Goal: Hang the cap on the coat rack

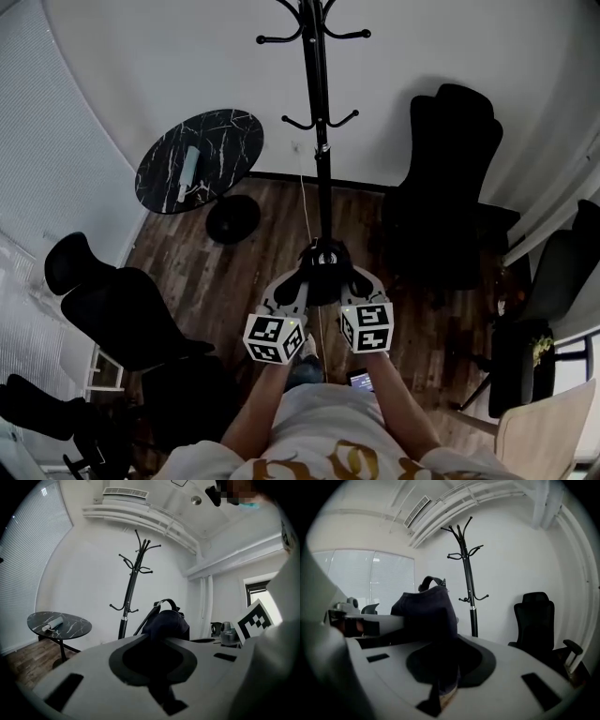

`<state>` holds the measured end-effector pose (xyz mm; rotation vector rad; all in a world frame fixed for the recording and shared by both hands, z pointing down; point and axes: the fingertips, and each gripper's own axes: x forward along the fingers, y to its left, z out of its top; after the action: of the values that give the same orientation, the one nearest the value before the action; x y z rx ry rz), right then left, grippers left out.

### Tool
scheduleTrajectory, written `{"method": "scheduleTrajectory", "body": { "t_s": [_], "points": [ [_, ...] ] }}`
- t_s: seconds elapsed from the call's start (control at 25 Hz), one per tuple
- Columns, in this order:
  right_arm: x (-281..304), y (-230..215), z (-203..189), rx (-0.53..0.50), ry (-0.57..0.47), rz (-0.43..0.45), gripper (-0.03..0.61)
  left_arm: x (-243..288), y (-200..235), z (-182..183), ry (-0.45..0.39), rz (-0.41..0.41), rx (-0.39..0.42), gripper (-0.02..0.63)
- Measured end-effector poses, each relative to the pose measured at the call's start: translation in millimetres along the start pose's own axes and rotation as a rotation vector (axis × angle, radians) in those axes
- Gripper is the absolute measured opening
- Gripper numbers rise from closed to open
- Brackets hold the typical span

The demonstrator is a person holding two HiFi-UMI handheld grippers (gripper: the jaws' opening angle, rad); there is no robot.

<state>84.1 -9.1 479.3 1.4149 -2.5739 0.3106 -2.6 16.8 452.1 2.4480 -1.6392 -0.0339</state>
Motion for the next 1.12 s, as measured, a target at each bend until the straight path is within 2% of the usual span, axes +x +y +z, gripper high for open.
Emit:
{"method": "scheduleTrajectory", "body": {
  "t_s": [0.28,0.72,0.96,1.12],
  "points": [
    [67.6,-32.6,4.5,0.002,0.048,-0.030,0.037,66.2,38.9,-5.6,0.028,-0.033,-0.043,0.032],
    [182.4,-62.1,42.6,0.012,0.053,-0.103,0.037,163.2,119.6,18.9,0.029,-0.124,-0.088,0.032],
    [211.2,-70.3,51.2,0.007,0.060,-0.161,0.038,194.6,145.3,23.6,0.028,-0.201,-0.118,0.032],
    [216.6,-77.8,52.3,0.010,0.071,-0.192,0.038,206.0,146.4,23.0,0.033,-0.235,-0.132,0.032]
  ]
}}
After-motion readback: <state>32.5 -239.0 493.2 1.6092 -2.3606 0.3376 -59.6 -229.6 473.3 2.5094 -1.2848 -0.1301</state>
